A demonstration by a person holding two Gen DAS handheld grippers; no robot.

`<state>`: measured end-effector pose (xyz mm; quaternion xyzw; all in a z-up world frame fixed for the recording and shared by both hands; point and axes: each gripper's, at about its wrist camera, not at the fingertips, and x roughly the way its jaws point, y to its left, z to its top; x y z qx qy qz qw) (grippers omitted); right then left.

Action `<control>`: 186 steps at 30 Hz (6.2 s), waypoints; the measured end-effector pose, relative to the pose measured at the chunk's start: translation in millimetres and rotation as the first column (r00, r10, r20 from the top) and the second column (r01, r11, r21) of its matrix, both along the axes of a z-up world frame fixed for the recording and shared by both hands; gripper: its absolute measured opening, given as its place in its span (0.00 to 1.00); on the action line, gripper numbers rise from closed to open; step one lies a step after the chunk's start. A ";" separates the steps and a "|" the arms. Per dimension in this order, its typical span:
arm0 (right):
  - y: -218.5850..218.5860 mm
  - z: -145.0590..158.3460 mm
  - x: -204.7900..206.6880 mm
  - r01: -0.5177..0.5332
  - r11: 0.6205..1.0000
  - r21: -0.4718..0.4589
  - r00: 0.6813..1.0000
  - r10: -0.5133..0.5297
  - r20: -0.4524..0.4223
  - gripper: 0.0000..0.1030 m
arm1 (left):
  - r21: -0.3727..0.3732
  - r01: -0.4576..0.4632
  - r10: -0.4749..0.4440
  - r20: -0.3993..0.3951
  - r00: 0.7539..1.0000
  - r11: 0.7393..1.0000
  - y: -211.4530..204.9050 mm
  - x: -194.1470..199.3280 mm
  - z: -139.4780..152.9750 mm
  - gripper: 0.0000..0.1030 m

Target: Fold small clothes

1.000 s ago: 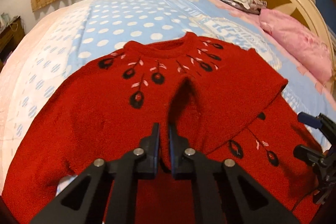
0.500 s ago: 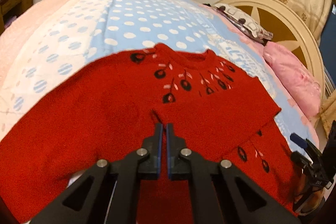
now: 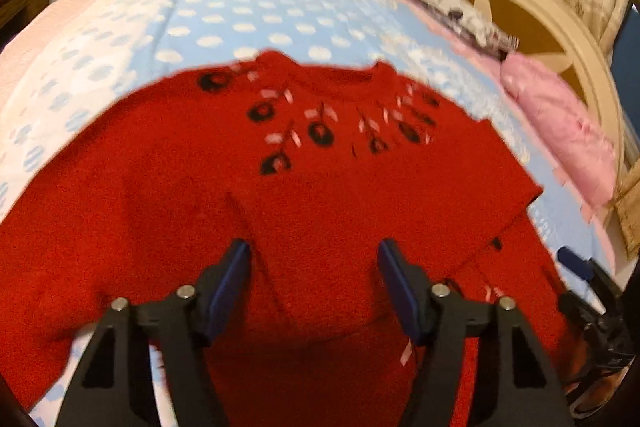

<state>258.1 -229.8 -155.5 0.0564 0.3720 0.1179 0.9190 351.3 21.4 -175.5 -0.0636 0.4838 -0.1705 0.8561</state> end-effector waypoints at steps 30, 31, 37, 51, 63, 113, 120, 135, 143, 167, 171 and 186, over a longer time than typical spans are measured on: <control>4.4 -2.9 10.4 -0.058 0.998 0.009 0.993 0.058 -0.104 0.85 | 0.083 -0.106 0.100 0.076 0.992 0.991 59.8 -20.4 -2.0 0.17; 3.5 3.9 13.3 -0.075 0.997 0.010 0.990 0.075 -0.117 0.85 | 0.095 -0.101 0.093 0.083 0.992 0.990 59.8 -22.3 -0.8 0.18; 13.8 34.0 58.2 -0.174 0.974 -0.146 0.981 0.159 -0.108 0.85 | 0.159 -0.114 0.097 0.106 0.990 0.981 65.4 -25.3 -7.4 0.37; 27.6 -13.1 105.7 -0.207 0.958 -0.197 0.954 0.154 -0.256 0.85 | 0.088 -0.144 0.134 0.111 0.985 0.986 83.6 -48.6 5.4 0.59; 188.3 -5.9 130.1 -0.401 0.897 -0.184 0.909 0.366 -0.200 0.85 | 0.239 -0.355 0.310 0.208 0.928 0.904 175.2 -118.6 27.6 0.73; 194.9 9.7 34.4 -0.486 0.838 -0.249 0.874 0.474 -0.107 0.85 | -0.009 -0.703 0.689 0.210 0.694 0.711 307.1 -152.6 44.3 0.08; 165.5 21.6 28.8 -0.439 0.870 -0.224 0.898 0.433 -0.079 0.85 | -0.022 -0.638 0.620 0.269 0.738 0.769 278.4 -130.6 78.2 0.08; 129.6 15.9 33.9 -0.370 0.903 -0.219 0.929 0.358 -0.094 0.85 | -0.090 -0.527 0.525 0.324 0.787 0.845 216.5 -96.9 121.8 0.08; 111.9 18.4 26.8 -0.353 0.909 -0.221 0.936 0.340 -0.095 0.85 | -0.114 -0.462 0.470 0.359 0.806 0.879 182.7 -77.9 143.5 0.08; 61.9 10.3 -4.1 -0.279 0.945 -0.173 0.959 0.265 -0.098 0.85 | -0.129 -0.232 0.265 0.489 0.831 0.964 56.9 -40.4 202.2 0.08; 55.8 5.7 -7.7 -0.275 0.947 -0.165 0.960 0.261 -0.105 0.85 | -0.126 -0.191 0.229 0.504 0.833 0.973 34.4 -33.6 208.9 0.08; 28.6 -8.1 -13.2 -0.215 0.973 -0.084 0.971 0.204 -0.125 0.85 | 0.000 -0.074 0.067 0.435 0.898 0.997 -78.7 -6.8 142.1 0.08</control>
